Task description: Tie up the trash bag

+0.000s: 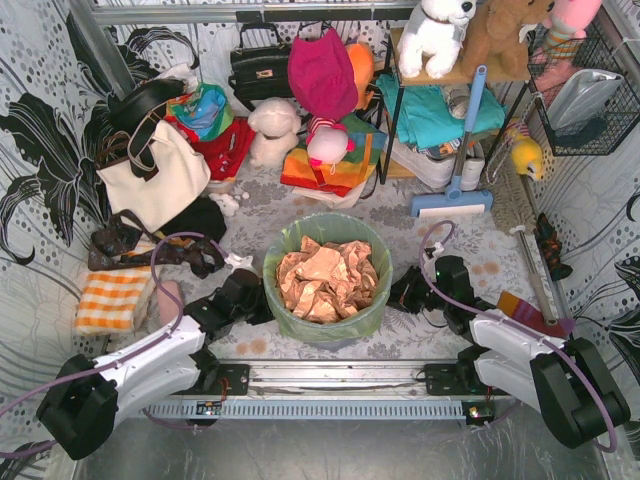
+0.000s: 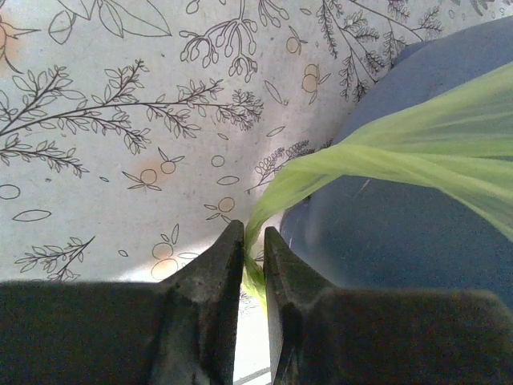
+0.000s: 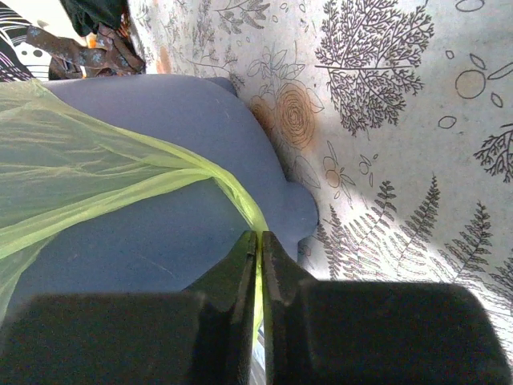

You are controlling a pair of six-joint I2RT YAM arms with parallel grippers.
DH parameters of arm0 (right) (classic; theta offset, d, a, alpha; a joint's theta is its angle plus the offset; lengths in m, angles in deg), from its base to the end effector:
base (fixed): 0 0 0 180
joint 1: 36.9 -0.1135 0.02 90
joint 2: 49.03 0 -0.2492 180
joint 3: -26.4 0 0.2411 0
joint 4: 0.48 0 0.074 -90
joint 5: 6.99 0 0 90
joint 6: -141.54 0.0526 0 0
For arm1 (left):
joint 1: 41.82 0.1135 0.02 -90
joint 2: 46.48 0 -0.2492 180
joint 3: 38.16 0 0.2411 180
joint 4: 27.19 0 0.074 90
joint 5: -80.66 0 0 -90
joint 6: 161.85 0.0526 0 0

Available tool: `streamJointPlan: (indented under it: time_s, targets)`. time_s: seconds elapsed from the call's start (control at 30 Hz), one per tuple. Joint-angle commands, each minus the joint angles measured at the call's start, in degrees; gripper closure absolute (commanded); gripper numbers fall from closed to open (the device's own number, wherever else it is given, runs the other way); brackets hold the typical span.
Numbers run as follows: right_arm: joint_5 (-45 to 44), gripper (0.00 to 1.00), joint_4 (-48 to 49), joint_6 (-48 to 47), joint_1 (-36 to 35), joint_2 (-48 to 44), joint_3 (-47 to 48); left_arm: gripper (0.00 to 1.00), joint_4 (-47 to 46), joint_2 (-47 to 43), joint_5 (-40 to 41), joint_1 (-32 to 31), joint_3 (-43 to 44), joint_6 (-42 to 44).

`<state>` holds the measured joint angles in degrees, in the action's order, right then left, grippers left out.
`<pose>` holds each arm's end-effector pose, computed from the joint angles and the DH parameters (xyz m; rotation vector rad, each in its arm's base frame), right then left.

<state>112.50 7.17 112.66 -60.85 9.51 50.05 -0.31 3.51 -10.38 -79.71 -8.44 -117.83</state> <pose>0.1670 0.1025 0.1333 0.3795 2.2762 1.3813 0.1352 -0.1064 0.1280 -0.1684 2.5080 -0.6761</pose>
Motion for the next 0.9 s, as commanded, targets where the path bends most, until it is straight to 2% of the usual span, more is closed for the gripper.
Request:
streamJointPlan:
  time_s: [0.0, 0.07, 0.5, 0.87]
  targets:
    - [-0.2, 0.98, 2.4, 1.4, -0.4, -1.2, -0.6, 0.76, -0.8, -0.5, 1.0, -0.4, 1.5, 0.9]
    - [-0.1, 1.00, 2.2, 1.5, -0.4, -1.9, -0.5, 0.76, -0.3, -0.8, 1.3, -0.4, 1.6, 0.9]
    - [-1.1, 1.00, -0.7, 1.7, -0.4, -5.2, 0.1, 0.76, -1.1, 0.4, 1.1, -0.4, 2.4, 1.5]
    - [-1.6, 1.00, -1.2, 1.5, -0.4, -4.1, 0.3, 0.76, -1.2, 0.1, 1.5, -0.5, 1.8, 1.8]
